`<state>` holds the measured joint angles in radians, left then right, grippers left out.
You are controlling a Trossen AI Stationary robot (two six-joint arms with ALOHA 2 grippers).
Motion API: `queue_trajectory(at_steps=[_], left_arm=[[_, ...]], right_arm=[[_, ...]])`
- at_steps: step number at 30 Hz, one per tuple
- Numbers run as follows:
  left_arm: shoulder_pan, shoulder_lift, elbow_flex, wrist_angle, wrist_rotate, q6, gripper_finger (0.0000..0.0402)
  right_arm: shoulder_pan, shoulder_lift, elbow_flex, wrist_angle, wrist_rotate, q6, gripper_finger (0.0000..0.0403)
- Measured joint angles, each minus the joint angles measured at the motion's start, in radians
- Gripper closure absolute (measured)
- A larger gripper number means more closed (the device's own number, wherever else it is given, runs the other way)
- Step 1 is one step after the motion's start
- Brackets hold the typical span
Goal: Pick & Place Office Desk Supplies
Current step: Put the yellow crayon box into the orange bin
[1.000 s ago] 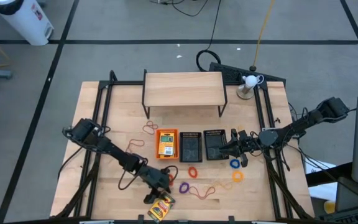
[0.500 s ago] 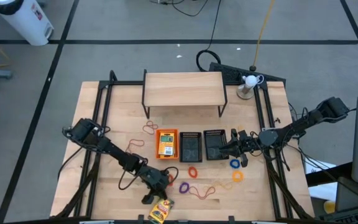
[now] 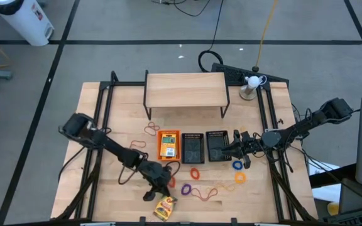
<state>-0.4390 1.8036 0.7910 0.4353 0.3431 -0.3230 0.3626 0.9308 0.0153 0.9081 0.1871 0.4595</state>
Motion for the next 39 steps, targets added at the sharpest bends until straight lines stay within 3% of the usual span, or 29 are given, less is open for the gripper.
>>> queue_trajectory(at_steps=[8,20,30,39], left_arm=[[0.019,-0.201,0.002,-0.073,-0.018,0.036,0.0400],[0.038,-0.467,0.002,-0.317,-0.191,0.092,0.0401],[0.133,-0.606,0.003,-0.463,-0.276,0.146,0.0401],[0.251,-0.649,0.005,-0.578,-0.320,0.199,0.0401]], right_arm=[[0.000,0.000,0.000,0.000,0.000,0.000,0.0344],[0.000,0.000,0.000,-0.001,0.000,0.000,0.0344],[0.000,0.000,0.000,-0.001,0.000,-0.004,0.0344],[0.000,0.000,0.000,-0.001,0.001,-0.004,0.0344]])
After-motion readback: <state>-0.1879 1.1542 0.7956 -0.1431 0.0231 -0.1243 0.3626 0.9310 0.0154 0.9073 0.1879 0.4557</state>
